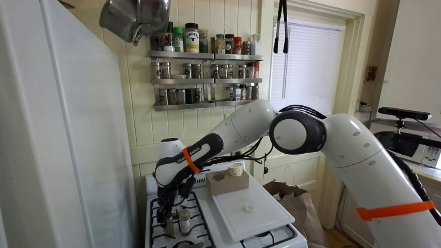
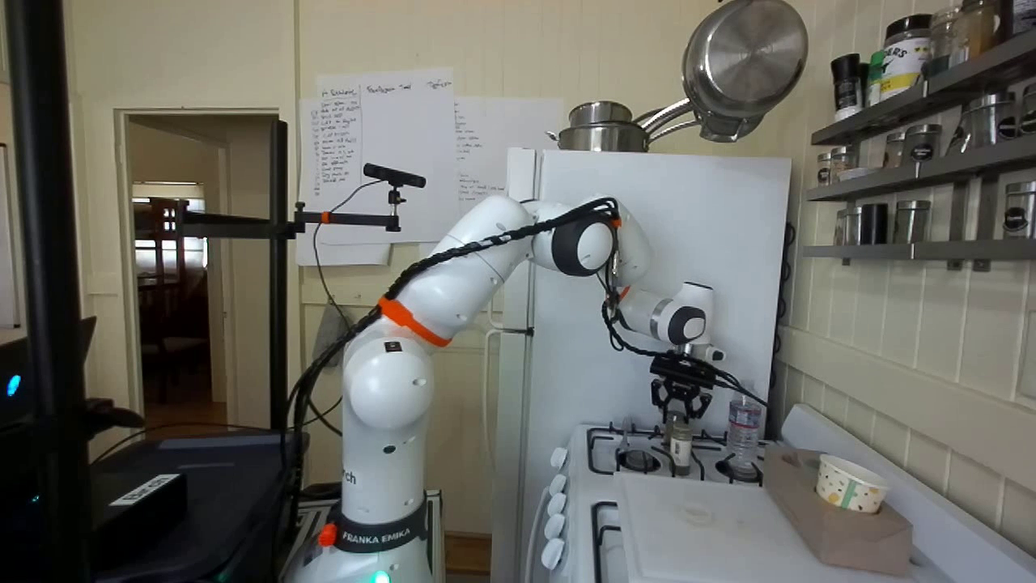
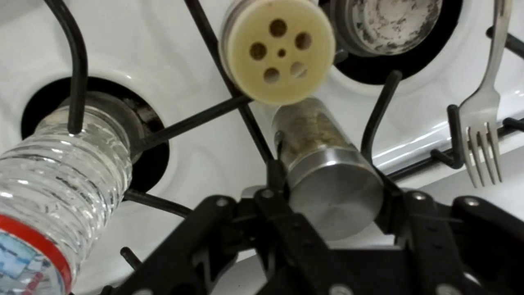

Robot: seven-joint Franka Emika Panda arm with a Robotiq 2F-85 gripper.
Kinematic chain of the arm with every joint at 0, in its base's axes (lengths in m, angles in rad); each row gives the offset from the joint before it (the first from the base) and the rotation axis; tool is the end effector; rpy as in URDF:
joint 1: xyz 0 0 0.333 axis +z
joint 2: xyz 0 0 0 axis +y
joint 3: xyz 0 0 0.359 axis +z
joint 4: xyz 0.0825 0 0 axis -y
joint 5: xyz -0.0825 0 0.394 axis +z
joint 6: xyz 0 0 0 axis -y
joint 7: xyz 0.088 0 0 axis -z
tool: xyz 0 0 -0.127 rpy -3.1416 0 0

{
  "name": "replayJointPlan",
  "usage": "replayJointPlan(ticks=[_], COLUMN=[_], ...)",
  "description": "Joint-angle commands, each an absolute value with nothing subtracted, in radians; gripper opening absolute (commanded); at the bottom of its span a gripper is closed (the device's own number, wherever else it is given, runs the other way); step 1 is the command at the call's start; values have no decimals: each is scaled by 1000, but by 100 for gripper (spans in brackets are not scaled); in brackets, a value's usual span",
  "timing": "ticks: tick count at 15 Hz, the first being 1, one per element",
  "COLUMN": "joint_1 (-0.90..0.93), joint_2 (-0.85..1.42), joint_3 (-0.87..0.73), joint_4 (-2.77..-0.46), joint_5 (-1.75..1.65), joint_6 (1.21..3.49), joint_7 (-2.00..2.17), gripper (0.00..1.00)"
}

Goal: Take the spice bottle off of the tray and put the water bottle on the tray

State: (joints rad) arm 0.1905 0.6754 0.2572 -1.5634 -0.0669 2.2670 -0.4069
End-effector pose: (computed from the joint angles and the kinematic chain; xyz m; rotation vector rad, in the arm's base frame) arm 0.6826 0.2909 0.2703 -2.7712 -1.2342 -0.0735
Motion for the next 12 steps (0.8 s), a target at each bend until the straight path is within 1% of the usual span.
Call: replayJointPlan(ticks=[1, 4, 5, 6, 9, 10, 12], joint_1=[196, 197, 198, 196, 209, 207, 210], joint_2=[714, 725, 724, 722, 700, 687, 654], joint_3=[260, 263, 261, 262, 244, 247, 250], joint_4=[-1509, -1495, -1491, -1486, -1475, -1477, -1489], joint_5=[-46, -37, -34, -28, -41, -37, -38], joint_6=[2219, 2190, 2164, 2141, 2078, 2091, 2132], joint_7=[-393, -385, -377, -375, -335, -331, -320], gripper=[24, 24, 74, 75, 95, 100, 100])
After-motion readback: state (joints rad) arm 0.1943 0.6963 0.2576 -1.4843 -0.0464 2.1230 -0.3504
